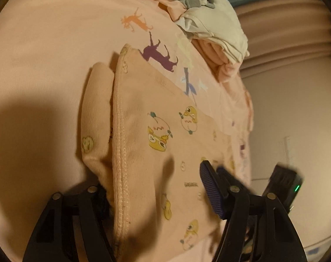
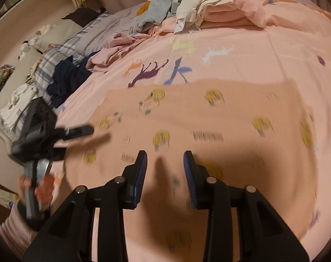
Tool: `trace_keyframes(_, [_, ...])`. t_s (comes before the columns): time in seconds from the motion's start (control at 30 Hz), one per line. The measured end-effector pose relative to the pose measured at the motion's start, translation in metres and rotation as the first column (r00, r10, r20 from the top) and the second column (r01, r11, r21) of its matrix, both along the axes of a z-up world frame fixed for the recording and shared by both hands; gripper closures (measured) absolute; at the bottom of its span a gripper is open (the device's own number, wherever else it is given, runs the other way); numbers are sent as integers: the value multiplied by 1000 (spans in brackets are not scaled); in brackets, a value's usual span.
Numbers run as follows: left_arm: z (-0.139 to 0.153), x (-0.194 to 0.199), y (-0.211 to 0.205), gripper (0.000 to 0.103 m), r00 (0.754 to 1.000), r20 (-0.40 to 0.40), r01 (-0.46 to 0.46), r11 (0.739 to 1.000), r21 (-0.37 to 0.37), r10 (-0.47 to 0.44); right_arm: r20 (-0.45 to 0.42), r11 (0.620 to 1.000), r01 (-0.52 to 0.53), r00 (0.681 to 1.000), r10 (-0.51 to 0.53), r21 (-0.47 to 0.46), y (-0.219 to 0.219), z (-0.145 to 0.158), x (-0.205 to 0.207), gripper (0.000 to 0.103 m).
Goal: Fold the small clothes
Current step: 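Move the left tool to the shirt's long side edge and pinch it, then lift the pinched edge with the left tool and fold it over the shirt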
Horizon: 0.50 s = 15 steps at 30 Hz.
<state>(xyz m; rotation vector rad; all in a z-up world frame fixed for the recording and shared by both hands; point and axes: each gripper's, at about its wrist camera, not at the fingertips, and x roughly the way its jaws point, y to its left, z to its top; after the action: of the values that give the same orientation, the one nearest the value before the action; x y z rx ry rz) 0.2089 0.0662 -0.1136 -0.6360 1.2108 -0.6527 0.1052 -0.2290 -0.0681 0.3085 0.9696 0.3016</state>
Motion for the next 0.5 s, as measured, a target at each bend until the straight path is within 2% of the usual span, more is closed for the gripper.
trace_keyframes(0.03, [2, -2, -2, 55, 1000, 16, 2, 998, 59, -3, 6, 1000, -1, 1000, 1, -22, 5, 0, 12, 70])
trace_keyframes(0.07, [3, -4, -3, 70, 1000, 28, 4, 994, 111, -7, 9, 999, 2, 1000, -2, -33, 9, 0, 20, 72])
trace_keyframes(0.1, [2, -6, -2, 81, 999, 37, 6, 991, 136, -12, 5, 999, 2, 1000, -2, -44, 13, -1, 30, 77])
trace_keyframes(0.3, [-1, -9, -1, 81, 998, 56, 11, 984, 175, -21, -73, 991, 19, 997, -29, -135, 25, -23, 73, 94])
trace_keyframes(0.43, [-2, -7, 1, 81, 999, 37, 8, 986, 167, -15, -80, 988, 12, 996, -24, -153, 25, -17, 67, 94])
trace_keyframes(0.5, [-2, -7, 0, 81, 999, 38, 9, 986, 168, -16, -62, 989, -6, 998, -3, -151, 26, -8, 54, 91])
